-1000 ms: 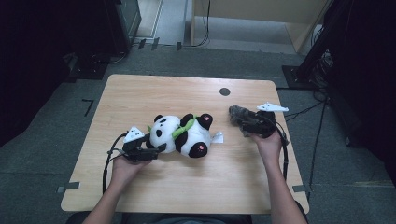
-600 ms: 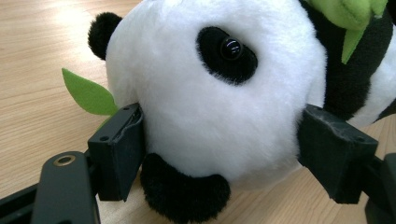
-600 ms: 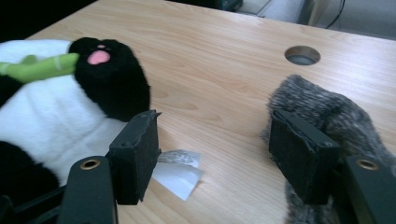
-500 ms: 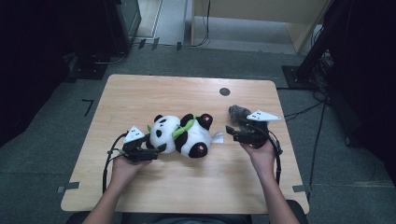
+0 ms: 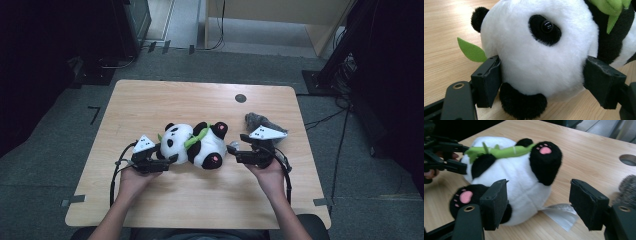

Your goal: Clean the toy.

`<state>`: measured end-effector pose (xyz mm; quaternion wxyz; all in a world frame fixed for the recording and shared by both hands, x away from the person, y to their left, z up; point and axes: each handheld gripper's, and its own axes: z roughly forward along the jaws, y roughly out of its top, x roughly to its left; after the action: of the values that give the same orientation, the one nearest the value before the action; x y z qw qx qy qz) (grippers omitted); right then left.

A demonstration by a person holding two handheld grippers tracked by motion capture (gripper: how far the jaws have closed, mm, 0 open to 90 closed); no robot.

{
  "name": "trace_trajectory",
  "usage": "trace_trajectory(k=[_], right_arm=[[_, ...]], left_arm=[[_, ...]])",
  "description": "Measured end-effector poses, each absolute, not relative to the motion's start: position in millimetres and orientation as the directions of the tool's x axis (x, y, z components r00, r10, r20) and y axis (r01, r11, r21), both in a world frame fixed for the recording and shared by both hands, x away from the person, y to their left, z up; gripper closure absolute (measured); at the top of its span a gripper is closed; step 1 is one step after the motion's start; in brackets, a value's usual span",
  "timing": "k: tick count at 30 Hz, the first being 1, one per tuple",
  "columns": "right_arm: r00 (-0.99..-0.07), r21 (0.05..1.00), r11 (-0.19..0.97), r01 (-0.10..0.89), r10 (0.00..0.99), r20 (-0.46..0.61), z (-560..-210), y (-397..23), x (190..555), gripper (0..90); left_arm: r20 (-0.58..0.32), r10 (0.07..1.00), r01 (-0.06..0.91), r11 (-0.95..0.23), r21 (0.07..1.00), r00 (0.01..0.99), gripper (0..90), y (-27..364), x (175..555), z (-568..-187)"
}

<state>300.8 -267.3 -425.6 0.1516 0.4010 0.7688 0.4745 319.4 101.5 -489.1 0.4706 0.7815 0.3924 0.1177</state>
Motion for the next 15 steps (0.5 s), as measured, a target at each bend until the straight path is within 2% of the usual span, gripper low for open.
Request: trace_trajectory(k=[5,15], right_arm=[[-0.665,0.864,0.198,0.463,0.722,0.191,-421.7,-258.9,297.1,23.3],[-0.733,0.870,0.261,0.419,0.662,0.155,-421.7,-233.8,287.8,17.6]], left_arm=[[-0.184,0.724,0.502,-0.251,0.828,0.665,20.6,101.5,319.4,-489.0],[-0.181,0.723,0.500,-0.254,0.828,0.667,20.6,101.6,319.5,-489.1]])
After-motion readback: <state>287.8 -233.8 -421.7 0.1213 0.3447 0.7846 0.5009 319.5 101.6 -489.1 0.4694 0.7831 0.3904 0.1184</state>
